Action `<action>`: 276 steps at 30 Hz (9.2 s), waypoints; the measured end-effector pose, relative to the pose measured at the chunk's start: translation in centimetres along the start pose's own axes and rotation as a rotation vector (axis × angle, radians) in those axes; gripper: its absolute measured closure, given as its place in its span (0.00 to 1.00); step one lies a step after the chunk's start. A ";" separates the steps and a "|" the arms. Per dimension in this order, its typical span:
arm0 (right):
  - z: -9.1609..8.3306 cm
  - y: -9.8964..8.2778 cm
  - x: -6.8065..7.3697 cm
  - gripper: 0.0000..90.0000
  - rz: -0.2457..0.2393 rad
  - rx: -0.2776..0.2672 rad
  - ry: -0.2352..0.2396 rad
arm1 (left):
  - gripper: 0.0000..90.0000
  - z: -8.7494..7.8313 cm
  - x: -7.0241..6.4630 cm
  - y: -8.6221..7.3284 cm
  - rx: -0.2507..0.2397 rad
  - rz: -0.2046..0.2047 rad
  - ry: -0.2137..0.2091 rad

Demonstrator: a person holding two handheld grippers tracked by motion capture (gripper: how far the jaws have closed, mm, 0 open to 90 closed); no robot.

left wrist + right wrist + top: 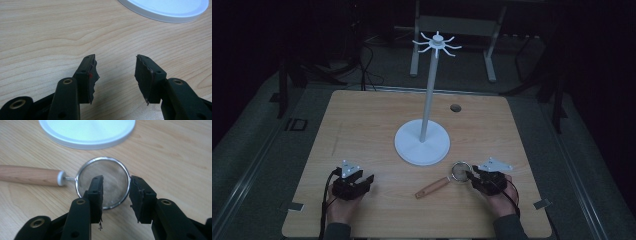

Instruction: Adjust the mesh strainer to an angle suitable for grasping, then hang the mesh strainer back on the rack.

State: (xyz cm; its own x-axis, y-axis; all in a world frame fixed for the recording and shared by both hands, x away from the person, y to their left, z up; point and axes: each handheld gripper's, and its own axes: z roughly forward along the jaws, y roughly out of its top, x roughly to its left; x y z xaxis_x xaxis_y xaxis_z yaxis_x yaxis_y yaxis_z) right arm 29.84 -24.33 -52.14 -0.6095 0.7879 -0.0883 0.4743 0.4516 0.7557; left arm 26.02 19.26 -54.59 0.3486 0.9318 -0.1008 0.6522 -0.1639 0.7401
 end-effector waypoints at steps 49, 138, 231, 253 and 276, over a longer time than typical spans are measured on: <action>3.7 6.3 4.4 0.62 -0.526 0.263 0.274 | 0.57 0.3 0.1 0.0 0.024 -0.012 0.006; 7.3 10.6 7.3 0.76 -0.574 0.335 0.357 | 0.57 0.5 0.4 0.1 0.027 -0.037 0.004; -1.9 16.6 1.1 0.76 0.006 -0.365 0.174 | 0.57 0.6 0.4 0.1 0.020 -0.046 0.007; -3.2 17.6 0.1 0.76 0.055 -0.423 0.183 | 0.57 0.6 0.4 0.1 0.022 -0.048 0.006; -4.3 18.4 -0.3 0.76 0.073 -0.482 0.178 | 0.57 0.6 0.4 0.1 0.020 -0.049 0.004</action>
State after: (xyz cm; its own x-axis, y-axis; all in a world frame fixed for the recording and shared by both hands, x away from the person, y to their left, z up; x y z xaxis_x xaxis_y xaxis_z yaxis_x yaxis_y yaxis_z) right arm 36.04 -18.04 -35.39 -0.7040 0.7080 0.0560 0.1986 0.1206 0.9726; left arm 26.64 19.40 -54.96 0.3130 0.9403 -0.1338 0.6820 -0.1244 0.7207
